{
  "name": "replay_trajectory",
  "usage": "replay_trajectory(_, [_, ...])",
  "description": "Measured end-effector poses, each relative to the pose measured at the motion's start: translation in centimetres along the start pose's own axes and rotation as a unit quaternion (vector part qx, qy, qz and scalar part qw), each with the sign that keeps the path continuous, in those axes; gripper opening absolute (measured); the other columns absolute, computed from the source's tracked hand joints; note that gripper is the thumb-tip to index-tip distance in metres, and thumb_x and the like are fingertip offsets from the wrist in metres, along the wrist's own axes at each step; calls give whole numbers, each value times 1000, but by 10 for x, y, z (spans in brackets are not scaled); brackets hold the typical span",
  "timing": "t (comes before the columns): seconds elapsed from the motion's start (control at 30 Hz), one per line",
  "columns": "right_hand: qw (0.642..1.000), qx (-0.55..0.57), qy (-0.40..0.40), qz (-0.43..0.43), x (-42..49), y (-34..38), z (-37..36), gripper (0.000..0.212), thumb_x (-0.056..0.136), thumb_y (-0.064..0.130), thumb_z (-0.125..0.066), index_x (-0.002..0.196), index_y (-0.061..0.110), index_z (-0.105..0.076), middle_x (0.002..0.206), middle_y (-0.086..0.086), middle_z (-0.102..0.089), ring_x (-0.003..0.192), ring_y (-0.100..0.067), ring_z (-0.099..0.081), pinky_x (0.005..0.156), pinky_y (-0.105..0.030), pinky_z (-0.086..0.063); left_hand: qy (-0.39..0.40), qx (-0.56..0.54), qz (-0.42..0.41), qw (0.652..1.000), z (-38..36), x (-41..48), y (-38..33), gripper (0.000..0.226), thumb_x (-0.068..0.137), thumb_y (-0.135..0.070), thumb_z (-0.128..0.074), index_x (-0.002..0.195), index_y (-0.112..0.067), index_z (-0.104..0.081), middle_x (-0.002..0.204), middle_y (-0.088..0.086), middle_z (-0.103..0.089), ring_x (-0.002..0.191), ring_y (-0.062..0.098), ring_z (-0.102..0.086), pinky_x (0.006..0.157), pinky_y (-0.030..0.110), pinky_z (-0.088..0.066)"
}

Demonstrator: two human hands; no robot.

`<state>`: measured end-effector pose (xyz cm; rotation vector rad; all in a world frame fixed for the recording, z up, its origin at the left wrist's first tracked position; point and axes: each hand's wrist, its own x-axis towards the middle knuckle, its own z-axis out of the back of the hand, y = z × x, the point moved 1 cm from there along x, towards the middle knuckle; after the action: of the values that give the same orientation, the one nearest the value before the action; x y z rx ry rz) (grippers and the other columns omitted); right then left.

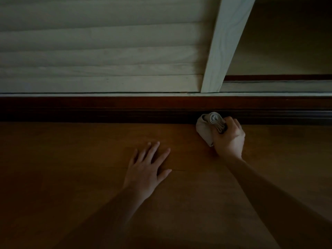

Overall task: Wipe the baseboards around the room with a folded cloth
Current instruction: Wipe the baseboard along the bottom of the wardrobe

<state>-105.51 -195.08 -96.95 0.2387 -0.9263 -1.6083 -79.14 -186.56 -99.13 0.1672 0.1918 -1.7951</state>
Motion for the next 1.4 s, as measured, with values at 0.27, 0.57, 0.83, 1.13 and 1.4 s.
replay_trajectory(0.27, [999, 1, 33, 27, -7, 39, -30, 20, 83, 20, -73, 89, 5, -62, 88, -8, -57, 71, -20, -54, 60, -29, -39, -16, -3, -2, 1000, 0, -3, 0, 71, 88, -78, 3, 154, -52, 7, 168, -9, 10, 154, 19, 11, 121, 47, 6])
replay_trajectory(0.57, [1000, 15, 13, 8, -15, 57, -43, 15, 83, 15, -71, 88, 5, -62, 89, -9, -59, 74, -25, -59, 60, -28, -40, -15, -6, -1, 1000, -3, -2, 2, 68, 90, -78, -4, 153, -53, 3, 168, -10, 4, 153, 19, 7, 122, 50, 1])
replay_trajectory(0.83, [999, 4, 42, 15, -8, 45, -33, 17, 83, 15, -68, 92, 5, -59, 91, -10, -58, 76, -29, -59, 59, -33, -43, -8, -1, -22, 1000, 13, 6, -12, 72, 88, -81, -6, 153, -51, -14, 165, -9, -10, 147, 22, -16, 119, 52, -17])
replay_trajectory(1.13, [999, -19, -19, -48, 8, -24, 27, 19, 83, 16, -69, 96, 4, -61, 92, -10, -59, 80, -26, -58, 64, -33, -45, -2, 6, -129, 992, 19, 42, -76, 72, 91, -79, -8, 155, -48, -11, 165, -7, -9, 148, 21, -16, 120, 48, -16])
replay_trajectory(1.4, [999, -6, -4, -34, 7, -22, 31, 19, 84, 17, -70, 98, 6, -66, 95, -7, -62, 82, -19, -58, 68, -31, -47, -8, 18, -116, 993, 10, 40, -83, 73, 87, -78, 1, 155, -51, -5, 167, -10, -3, 152, 19, -4, 121, 52, -10])
